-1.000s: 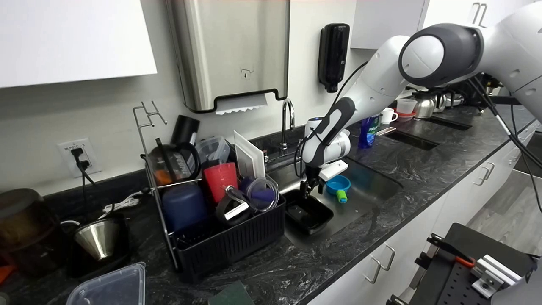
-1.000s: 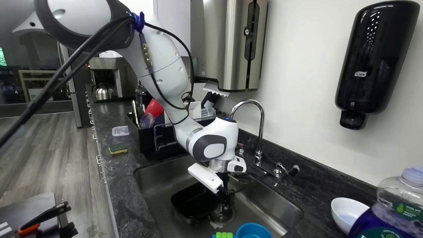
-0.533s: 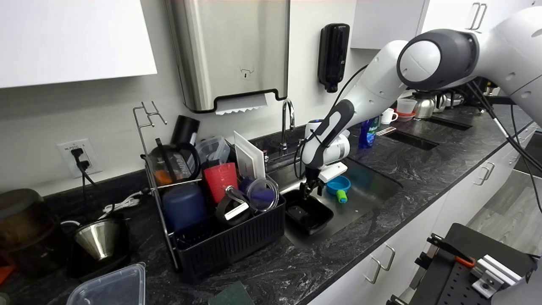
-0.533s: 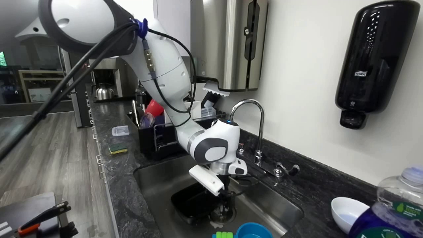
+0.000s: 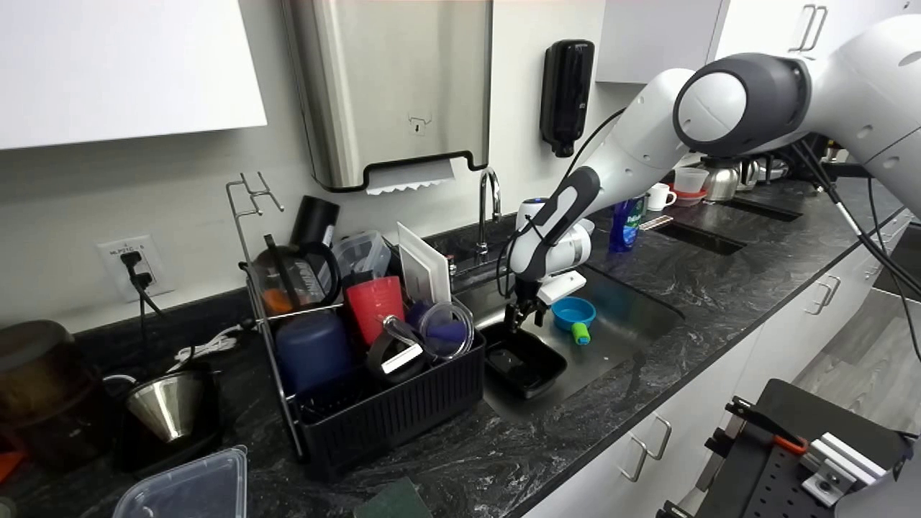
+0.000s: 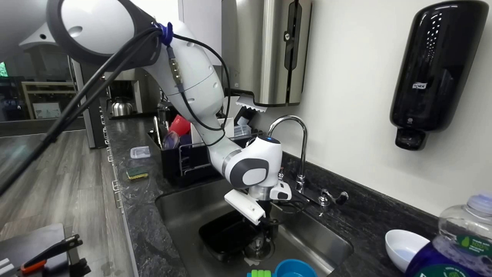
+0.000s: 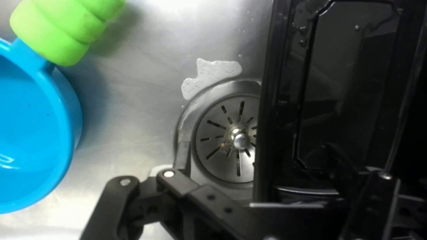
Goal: Put the black dish in the sink onto the rack
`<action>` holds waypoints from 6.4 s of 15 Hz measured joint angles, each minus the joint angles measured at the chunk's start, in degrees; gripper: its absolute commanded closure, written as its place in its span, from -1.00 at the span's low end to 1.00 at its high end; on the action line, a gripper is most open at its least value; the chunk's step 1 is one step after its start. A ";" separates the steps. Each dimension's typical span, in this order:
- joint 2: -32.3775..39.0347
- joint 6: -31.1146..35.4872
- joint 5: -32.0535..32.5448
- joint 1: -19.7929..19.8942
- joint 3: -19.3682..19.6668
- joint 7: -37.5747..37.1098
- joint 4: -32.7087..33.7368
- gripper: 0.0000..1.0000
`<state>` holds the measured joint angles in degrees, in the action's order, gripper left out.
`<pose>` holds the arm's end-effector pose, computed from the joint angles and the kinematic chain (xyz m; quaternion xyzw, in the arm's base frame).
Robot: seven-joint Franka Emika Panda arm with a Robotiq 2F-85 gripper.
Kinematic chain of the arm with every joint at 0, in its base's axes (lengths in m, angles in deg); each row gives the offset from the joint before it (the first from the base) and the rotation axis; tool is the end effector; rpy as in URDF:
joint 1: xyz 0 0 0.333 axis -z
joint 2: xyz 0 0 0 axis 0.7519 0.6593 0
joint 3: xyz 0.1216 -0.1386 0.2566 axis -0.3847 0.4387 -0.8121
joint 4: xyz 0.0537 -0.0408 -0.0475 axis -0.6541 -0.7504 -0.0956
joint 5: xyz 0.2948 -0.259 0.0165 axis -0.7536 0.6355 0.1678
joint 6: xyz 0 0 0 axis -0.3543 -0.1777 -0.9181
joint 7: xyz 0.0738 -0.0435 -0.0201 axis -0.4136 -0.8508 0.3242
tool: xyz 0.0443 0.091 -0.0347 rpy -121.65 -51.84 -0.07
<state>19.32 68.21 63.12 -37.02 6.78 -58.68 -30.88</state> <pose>0.6440 -0.1050 0.0443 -0.9996 -0.0117 0.0144 0.0218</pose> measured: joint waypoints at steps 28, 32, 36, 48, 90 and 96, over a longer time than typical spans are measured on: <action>-9.38 0.92 -0.43 0.12 -2.17 0.62 -8.90 0.96; -14.17 3.75 -1.74 0.12 -2.19 0.51 -15.20 0.96; -18.75 9.33 -2.86 0.04 -2.21 0.10 -21.63 0.96; -26.80 31.05 -7.39 4.78 -9.75 -4.12 -36.02 0.96; 3.36 5.09 4.34 71.05 -63.93 41.06 -34.54 0.96; 4.28 -2.10 2.46 71.45 -64.18 47.02 -32.02 0.96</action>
<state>23.60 66.11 65.58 34.44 -57.41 -11.67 -62.90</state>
